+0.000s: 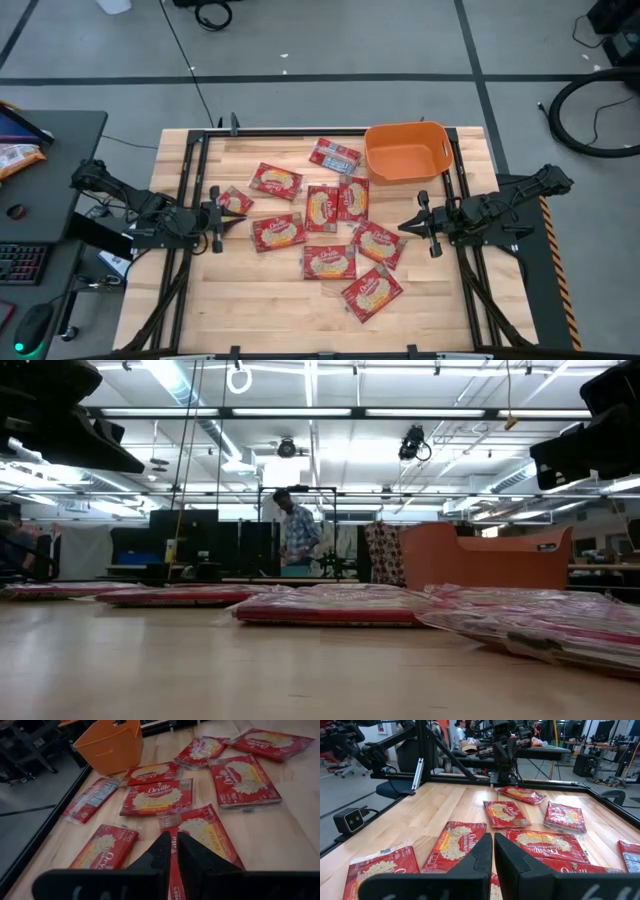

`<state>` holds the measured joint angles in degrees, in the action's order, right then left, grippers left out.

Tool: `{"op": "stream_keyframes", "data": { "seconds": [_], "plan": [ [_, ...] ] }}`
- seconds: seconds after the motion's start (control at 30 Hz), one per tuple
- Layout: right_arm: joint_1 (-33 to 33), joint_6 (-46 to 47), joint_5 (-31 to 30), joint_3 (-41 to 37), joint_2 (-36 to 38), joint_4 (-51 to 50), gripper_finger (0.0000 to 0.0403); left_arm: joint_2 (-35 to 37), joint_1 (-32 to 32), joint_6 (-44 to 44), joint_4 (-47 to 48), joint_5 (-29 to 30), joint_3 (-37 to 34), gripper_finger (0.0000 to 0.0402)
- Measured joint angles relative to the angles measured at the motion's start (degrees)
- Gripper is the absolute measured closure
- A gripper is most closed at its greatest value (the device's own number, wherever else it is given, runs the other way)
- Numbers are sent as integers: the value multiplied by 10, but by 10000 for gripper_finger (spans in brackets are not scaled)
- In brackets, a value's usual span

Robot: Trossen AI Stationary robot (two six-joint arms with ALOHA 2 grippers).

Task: Sort popcorn bags into baskets
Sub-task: Put the red popcorn bag into the orange bin

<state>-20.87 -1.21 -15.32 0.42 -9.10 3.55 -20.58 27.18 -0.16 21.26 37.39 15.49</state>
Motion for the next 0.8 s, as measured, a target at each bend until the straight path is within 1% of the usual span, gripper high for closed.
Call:
{"op": "stream_keyframes", "data": {
  "seconds": [0.13,0.23,0.3,0.37,0.43,0.5,0.53,0.57,0.6,0.63,0.67,0.73,0.8],
  "plan": [
    [0,1,-7,0,0,24,380,0,0,-6,0,2,0,365],
    [0,-7,-30,0,-2,88,380,0,0,4,-2,3,0,365],
    [0,4,-52,0,-2,140,380,0,0,8,-18,3,0,365],
    [0,44,-80,0,-2,198,380,0,0,-2,-52,3,0,365],
    [0,92,-119,0,-2,254,380,0,0,-27,-107,3,0,365],
    [1,154,-179,0,-2,301,380,0,0,-45,-167,3,0,365],
    [4,200,-217,0,-2,319,380,0,0,-47,-196,3,0,365],
    [9,249,-252,0,-2,325,380,0,0,-42,-226,3,0,365],
    [15,291,-274,1,-2,322,380,0,0,-39,-257,3,0,365],
    [21,316,-278,2,-2,311,380,0,0,-39,-291,3,0,365],
    [28,329,-266,4,-4,300,380,0,0,-45,-326,3,0,365],
    [41,330,-215,11,-14,281,380,0,0,-85,-383,8,0,365],
    [53,330,-173,23,-29,265,380,0,-3,-124,-432,39,0,365]
  ]
}}
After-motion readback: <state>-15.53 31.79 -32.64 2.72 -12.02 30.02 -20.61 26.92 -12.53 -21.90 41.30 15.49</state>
